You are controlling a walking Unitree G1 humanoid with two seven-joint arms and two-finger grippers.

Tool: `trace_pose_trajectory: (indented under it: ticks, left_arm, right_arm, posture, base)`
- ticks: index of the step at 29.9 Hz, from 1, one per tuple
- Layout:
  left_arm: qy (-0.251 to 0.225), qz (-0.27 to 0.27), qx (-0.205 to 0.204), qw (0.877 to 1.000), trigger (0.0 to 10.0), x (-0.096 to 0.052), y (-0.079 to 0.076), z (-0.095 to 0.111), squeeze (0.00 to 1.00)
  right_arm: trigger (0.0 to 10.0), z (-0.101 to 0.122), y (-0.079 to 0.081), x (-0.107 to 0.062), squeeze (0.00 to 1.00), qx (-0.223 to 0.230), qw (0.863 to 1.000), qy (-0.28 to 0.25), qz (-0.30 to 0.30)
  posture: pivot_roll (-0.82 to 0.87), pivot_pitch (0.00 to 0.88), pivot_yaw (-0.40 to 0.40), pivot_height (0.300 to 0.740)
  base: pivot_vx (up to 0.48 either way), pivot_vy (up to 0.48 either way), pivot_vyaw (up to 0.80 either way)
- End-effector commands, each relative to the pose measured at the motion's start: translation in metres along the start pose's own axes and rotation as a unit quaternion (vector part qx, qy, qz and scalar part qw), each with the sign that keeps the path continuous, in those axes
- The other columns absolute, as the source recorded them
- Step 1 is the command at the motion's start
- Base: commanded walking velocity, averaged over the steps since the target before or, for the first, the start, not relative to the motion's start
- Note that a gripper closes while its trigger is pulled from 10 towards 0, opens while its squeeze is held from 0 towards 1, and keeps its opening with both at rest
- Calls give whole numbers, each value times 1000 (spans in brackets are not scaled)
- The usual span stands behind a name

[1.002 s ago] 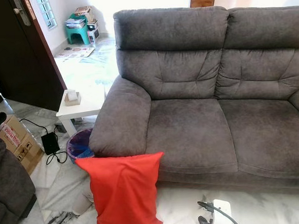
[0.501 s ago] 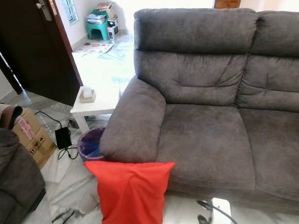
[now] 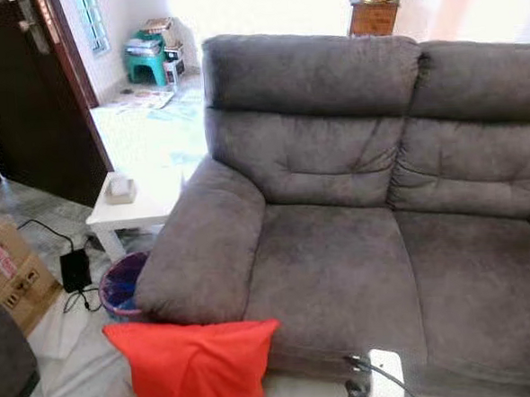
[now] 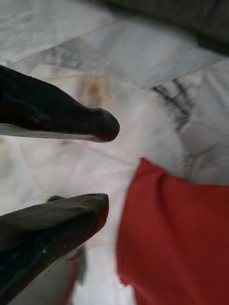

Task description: Move the pillow to the sofa from floor

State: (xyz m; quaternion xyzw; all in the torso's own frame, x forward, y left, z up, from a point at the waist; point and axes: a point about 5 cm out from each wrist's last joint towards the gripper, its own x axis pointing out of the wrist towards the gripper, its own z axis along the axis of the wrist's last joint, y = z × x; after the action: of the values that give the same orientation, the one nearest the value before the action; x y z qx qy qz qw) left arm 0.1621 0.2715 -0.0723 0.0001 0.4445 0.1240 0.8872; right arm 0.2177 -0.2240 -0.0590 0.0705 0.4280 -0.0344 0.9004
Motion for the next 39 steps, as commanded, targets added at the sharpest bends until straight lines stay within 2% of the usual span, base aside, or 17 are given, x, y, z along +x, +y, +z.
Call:
trace_pose_trajectory:
  ticks: [1, 19, 21, 22, 24, 25, 28, 29, 31, 32, 35, 39]
  left_arm:
    - [22, 5, 4, 1000, 10000, -3, 3, -14, 0]
    - [-30, 16, -2, 999, 10000, -4, 7, -4, 0]
    - [-98, 3, 25, 995, 10000, 6, -24, 44, 0]
    - [-122, -1, 32, 992, 10000, 7, -33, 60, 0]
    - [-167, -3, 50, 985, 10000, 7, -37, 84, 0]
    - [-190, -7, 58, 980, 10000, 5, -37, 93, 0]
    - [-242, -15, 70, 968, 10000, 1, -37, 110, 0]
    - [-290, -21, 76, 954, 10000, -5, -38, 124, 0]
    - [-333, -30, 82, 939, 10000, -11, -41, 137, 0]
    - [-379, -43, 80, 921, 10000, -18, -47, 150, 0]
    - [-410, -51, 101, 905, 10000, -25, -60, 157, 0]
    - [-425, -58, 114, 896, 10000, -30, -68, 148, 0]
  right_arm:
    - [10000, -4, 1, 0, 0, 5, 1000, 3, 2]
    - [10000, 1, 6, 0, 0, 3, 1000, -22, 19]
    - [10000, 4, 15, 2, 0, 9, 999, -38, 29]
    - [10000, 8, 28, 4, 0, 10, 998, -54, 44]
    - [10000, 28, 49, 7, 0, 14, 992, -103, 67]
    - [10000, 37, 53, 7, 0, 13, 990, -124, 72]
    - [10000, 53, 53, 5, 0, 16, 984, -163, 71]
    - [10000, 64, 52, 3, 0, 15, 979, -191, 72]
    - [10000, 72, 51, 2, 0, 16, 974, -210, 78]
    - [10000, 79, 51, 0, 0, 0, 970, -229, 88]
    - [10000, 88, 49, -4, 0, 1, 960, -266, 92]
    - [10000, 94, 40, -9, 0, 1, 951, -301, 69]
  posture:
    - [132, 0, 6, 740]
    - [128, 0, 26, 740]
    - [128, 0, 26, 740]
    - [126, 0, 28, 740]
    - [124, 0, 27, 740]
    - [119, 0, 27, 740]
    - [119, 0, 26, 740]
    - [129, 0, 24, 740]
    - [129, 0, 24, 740]
    - [127, 0, 25, 740]
    - [114, 0, 32, 740]
    - [98, 0, 34, 740]
  base:
    - [0, 0, 800]
    - [0, 0, 800]
    - [0, 0, 0]
    - [0, 0, 0]
    - [0, 0, 0]
    - [0, 0, 0]
    - [0, 0, 0]
    - [0, 0, 0]
    - [0, 0, 0]
    - [0, 0, 0]
    - [0, 0, 0]
    - [0, 0, 0]
